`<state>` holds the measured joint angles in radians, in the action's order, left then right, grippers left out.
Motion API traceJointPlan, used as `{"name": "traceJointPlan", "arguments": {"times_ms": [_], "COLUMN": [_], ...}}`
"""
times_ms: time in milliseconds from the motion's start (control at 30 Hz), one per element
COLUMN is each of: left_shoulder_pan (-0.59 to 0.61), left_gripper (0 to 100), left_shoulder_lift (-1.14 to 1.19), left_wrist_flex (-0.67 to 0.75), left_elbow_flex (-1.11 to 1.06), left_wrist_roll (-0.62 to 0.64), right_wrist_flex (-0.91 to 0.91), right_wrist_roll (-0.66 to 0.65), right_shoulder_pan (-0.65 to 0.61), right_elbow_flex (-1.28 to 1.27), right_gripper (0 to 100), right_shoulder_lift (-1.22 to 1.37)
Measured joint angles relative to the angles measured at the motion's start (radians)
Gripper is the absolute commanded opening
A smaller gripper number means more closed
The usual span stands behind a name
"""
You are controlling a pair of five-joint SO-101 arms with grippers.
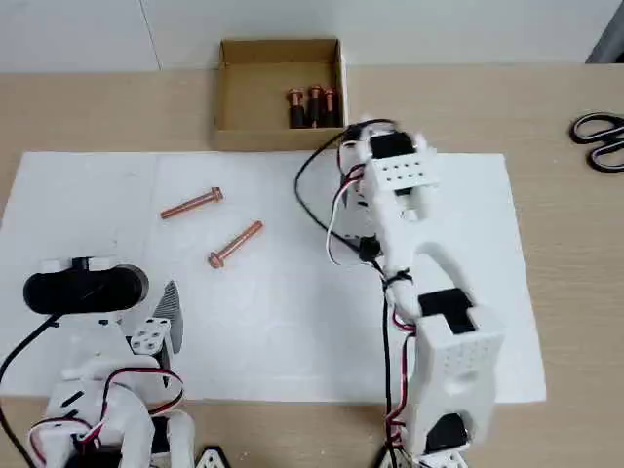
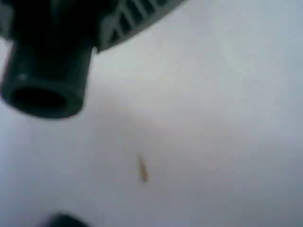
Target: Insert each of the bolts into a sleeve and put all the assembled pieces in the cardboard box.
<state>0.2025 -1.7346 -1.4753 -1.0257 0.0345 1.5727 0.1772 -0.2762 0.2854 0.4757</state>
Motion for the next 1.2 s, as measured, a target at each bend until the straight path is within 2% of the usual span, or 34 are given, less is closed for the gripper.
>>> {"name": "traceJointPlan", "arguments": {"times_ms": [100,200,333,467,1000,1200], "left_shoulder_pan": [0.0,0.0,0.0,0.0,0.0,0.0], "left_gripper": [18,18,18,18,18,18], "left_shoulder_lift": [0.0,0.0,0.0,0.0,0.0,0.0], "left_wrist_flex": [0.0,0.0,0.0,0.0,0.0,0.0], "left_elbow_flex": [0.0,0.0,0.0,0.0,0.0,0.0], "left_wrist_roll": [0.0,0.0,0.0,0.0,0.0,0.0], "right_wrist_flex": [-0.015,-0.015,-0.015,-0.015,-0.057,-0.063], "right_wrist_roll": [-0.112,-0.138,-0.161,-0.19,-0.195,-0.195], "right_shoulder_pan": [0.002,0.002,0.002,0.0,-0.031,-0.04], "right_elbow_flex": [0.0,0.006,0.006,0.006,0.006,0.006], "right_gripper": [2.8,3.7,11.2,11.0,11.3,16.7], "right_shoulder_lift": [0.051,0.055,0.055,0.057,0.064,0.066]}}
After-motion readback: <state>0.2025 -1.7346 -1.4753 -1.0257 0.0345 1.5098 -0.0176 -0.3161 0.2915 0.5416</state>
